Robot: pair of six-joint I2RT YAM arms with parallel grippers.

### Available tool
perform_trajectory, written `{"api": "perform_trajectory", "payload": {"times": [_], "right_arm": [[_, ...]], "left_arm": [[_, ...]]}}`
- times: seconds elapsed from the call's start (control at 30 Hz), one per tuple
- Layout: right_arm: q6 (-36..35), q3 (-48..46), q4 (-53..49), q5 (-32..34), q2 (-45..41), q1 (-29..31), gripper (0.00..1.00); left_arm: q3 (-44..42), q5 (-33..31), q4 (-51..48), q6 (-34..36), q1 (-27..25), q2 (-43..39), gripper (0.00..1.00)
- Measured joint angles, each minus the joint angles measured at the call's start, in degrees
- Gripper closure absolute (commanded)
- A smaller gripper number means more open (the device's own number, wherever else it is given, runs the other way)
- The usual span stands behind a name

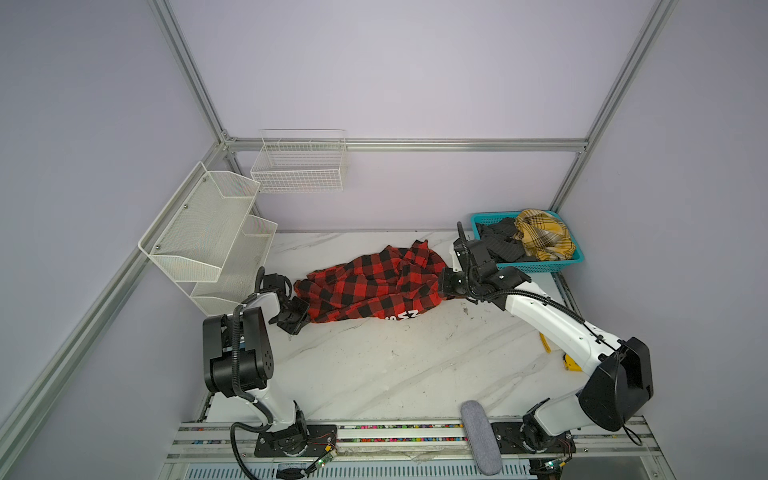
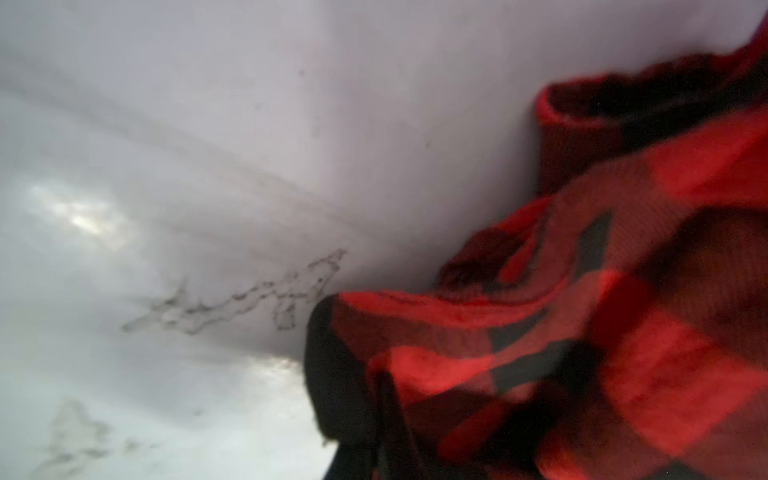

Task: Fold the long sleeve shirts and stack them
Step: 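Lift the shirt high with both grippers and shake it out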

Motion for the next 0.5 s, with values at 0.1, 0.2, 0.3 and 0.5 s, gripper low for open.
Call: {"api": "perform_trajectory", "payload": {"times": [0.1, 0.2, 0.3, 0.5], "right_arm": [[-0.4, 1.0, -0.3, -0.5, 0.8, -1.9, 1.00], [-1.7, 11.0, -2.3, -1.2, 7.4, -7.2, 1.00], [-2.1, 30.8, -3.1, -2.4, 18.4, -14.1, 1.00], [-3.6, 62.5, -2.8, -3.5, 27.7, -19.1, 1.00]], "left_arm": [[4.5, -1.8, -5.0, 0.4, -1.4, 0.0, 1.00], [15.5, -2.6, -10.3, 1.0, -3.9, 0.4, 1.00], [37.4, -3.7, -14.3, 0.2, -5.0, 4.3, 1.00], [81.4, -4.7, -19.7, -1.7, -6.2, 12.6, 1.00]]}}
